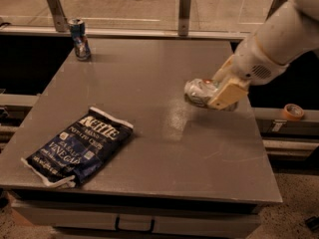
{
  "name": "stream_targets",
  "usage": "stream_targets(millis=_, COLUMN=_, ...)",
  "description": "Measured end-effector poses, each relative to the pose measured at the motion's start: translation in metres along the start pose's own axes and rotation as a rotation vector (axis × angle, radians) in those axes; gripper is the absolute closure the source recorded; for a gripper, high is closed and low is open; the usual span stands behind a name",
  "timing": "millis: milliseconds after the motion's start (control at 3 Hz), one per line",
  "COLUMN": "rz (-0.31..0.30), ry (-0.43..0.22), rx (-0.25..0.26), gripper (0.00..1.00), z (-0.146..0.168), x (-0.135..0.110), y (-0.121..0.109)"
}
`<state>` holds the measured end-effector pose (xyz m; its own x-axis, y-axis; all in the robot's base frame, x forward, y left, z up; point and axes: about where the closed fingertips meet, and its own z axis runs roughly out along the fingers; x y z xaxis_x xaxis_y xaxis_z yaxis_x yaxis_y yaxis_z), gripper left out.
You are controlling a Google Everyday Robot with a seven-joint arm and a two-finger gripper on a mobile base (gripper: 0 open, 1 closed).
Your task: Move 7up can near blue chip bag
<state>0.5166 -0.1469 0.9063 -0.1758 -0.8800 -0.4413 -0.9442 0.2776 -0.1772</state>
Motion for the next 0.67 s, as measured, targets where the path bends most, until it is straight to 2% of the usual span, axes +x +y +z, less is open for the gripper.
stream_targets(millis=667, rz=-0.211, ry=-0.109, rx=-0.151, gripper=1.00, z=0.050, x=-0.083, y=0.065)
